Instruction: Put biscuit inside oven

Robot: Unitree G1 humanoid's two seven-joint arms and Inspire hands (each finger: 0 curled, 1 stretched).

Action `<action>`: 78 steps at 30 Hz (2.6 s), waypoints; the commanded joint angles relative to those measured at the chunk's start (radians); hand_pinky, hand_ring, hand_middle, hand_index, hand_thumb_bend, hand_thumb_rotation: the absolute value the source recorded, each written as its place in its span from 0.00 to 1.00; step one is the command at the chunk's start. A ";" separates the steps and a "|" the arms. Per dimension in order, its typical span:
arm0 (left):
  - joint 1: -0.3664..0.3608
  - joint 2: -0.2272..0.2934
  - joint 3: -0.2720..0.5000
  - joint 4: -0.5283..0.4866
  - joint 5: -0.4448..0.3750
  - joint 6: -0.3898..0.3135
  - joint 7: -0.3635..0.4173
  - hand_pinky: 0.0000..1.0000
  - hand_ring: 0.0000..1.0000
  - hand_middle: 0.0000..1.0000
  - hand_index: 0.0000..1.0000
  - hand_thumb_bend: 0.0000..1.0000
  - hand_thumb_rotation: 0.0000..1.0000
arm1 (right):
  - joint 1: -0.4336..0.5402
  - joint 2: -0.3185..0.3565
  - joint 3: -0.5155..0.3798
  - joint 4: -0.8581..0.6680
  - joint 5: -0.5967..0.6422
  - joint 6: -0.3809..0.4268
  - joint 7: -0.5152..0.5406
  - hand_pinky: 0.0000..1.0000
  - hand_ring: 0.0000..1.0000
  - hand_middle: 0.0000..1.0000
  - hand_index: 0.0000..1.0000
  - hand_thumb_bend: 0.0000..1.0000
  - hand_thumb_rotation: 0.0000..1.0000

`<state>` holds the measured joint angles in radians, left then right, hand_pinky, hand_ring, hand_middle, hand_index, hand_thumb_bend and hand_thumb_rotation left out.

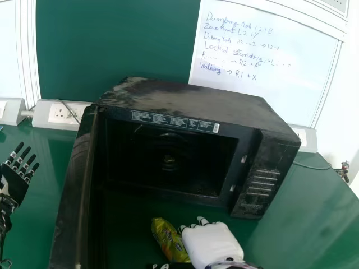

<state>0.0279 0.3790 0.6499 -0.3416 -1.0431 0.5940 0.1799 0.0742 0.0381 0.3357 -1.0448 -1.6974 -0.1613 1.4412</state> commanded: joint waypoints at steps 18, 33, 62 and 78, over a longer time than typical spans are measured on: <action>-0.006 0.012 0.014 0.026 0.005 -0.004 -0.032 1.00 1.00 1.00 1.00 0.41 0.24 | 0.038 -0.012 -0.061 0.029 0.024 -0.046 -0.027 0.72 0.78 0.83 0.85 1.00 0.39; -0.003 0.018 0.021 0.045 0.009 -0.007 -0.047 1.00 1.00 1.00 1.00 0.45 0.23 | 0.002 -0.006 -0.104 0.073 0.018 -0.037 -0.079 0.77 0.83 0.86 0.87 1.00 0.38; 0.000 0.019 0.031 0.061 0.013 -0.008 -0.074 1.00 1.00 1.00 1.00 0.49 0.23 | -0.053 -0.089 -0.004 0.256 -0.078 -0.033 -0.152 0.58 0.73 0.79 0.84 1.00 0.44; -0.005 0.026 0.038 0.079 0.019 -0.006 -0.083 1.00 1.00 1.00 1.00 0.51 0.23 | -0.044 -0.100 0.005 0.304 -0.064 0.030 -0.163 0.55 0.67 0.78 0.86 1.00 0.42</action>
<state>0.0317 0.3955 0.6811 -0.2680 -1.0317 0.5909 0.1095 0.0209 -0.0524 0.3409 -0.7562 -1.7671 -0.1385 1.2935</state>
